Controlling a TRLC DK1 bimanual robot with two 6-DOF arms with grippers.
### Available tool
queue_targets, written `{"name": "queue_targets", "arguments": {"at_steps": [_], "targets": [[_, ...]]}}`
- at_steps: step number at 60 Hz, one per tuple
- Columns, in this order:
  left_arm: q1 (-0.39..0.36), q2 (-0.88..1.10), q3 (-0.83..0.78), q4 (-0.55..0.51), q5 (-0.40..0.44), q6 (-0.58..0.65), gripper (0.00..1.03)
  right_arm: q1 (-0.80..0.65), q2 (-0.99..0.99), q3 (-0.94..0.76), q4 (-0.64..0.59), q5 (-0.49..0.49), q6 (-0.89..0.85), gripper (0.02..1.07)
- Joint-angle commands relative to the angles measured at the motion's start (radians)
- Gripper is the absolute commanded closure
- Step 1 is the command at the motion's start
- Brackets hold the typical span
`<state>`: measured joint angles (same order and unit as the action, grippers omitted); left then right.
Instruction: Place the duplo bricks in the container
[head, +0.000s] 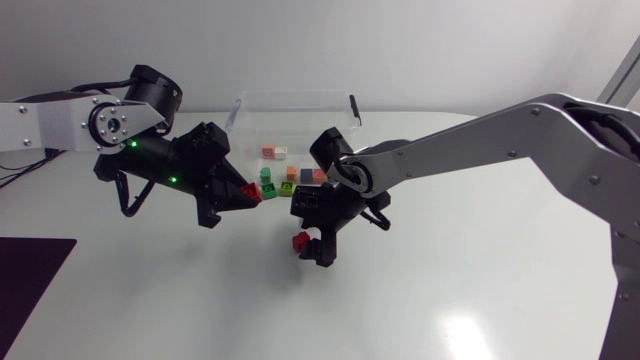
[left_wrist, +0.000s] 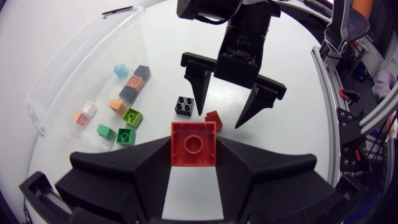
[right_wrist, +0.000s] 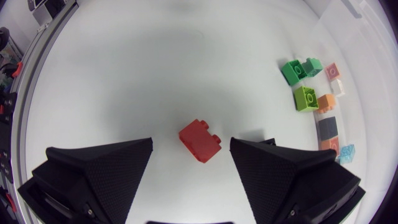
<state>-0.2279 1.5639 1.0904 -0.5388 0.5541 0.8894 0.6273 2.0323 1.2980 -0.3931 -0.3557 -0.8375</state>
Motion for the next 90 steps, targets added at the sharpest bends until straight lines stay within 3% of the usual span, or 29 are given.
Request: {"name": "queue_targets", "arguments": {"at_steps": [1, 35, 45, 50, 55, 61, 79, 90], "targets": [[0.009, -0.016, -0.026, 0.01, 0.02, -0.017, 0.71, 0.006, 0.032, 0.029, -0.024, -0.008, -0.048, 0.15], [0.018, -0.024, -0.029, 0.01, 0.03, -0.012, 0.71, 0.02, 0.085, 0.126, -0.151, 0.023, -0.247, 0.15], [0.022, -0.03, -0.03, 0.01, 0.03, -0.012, 0.71, 0.031, 0.106, 0.178, -0.217, 0.024, -0.295, 0.2], [0.025, -0.03, -0.035, 0.01, 0.03, -0.009, 0.71, 0.035, 0.114, 0.188, -0.227, 0.032, -0.307, 0.28], [0.029, -0.034, -0.038, 0.01, 0.032, -0.006, 0.71, 0.037, 0.128, 0.201, -0.247, 0.044, -0.324, 0.28], [0.035, -0.036, -0.04, 0.01, 0.033, -0.003, 0.71, 0.034, 0.141, 0.208, -0.254, 0.052, -0.334, 0.39], [0.033, -0.036, -0.032, 0.01, 0.033, -0.004, 0.71, 0.028, 0.134, 0.184, -0.265, 0.052, -0.351, 0.83], [0.027, -0.019, -0.007, 0.026, 0.033, -0.024, 0.71, 0.009, 0.108, 0.153, -0.279, 0.047, -0.334, 0.84]]}}
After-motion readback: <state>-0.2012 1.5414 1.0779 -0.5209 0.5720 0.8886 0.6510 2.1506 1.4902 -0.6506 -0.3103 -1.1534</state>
